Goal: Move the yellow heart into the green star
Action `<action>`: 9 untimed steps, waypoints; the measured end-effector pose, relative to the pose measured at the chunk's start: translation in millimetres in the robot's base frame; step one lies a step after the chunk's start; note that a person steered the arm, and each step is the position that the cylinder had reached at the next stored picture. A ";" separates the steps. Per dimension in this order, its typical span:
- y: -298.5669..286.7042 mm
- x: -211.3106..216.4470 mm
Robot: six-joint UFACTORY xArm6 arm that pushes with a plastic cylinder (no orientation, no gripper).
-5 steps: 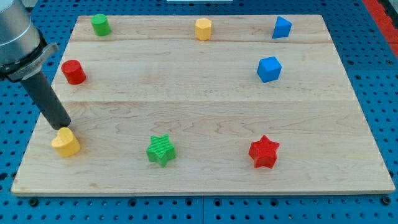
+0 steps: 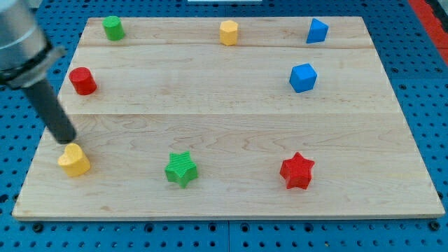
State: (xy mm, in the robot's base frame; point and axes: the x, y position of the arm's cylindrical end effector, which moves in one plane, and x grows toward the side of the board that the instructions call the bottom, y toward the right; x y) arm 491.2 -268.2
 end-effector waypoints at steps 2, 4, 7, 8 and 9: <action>52.0 20.9; 66.7 21.2; 38.0 54.9; 68.2 58.2; 112.9 58.2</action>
State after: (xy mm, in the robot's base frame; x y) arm 549.4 -155.2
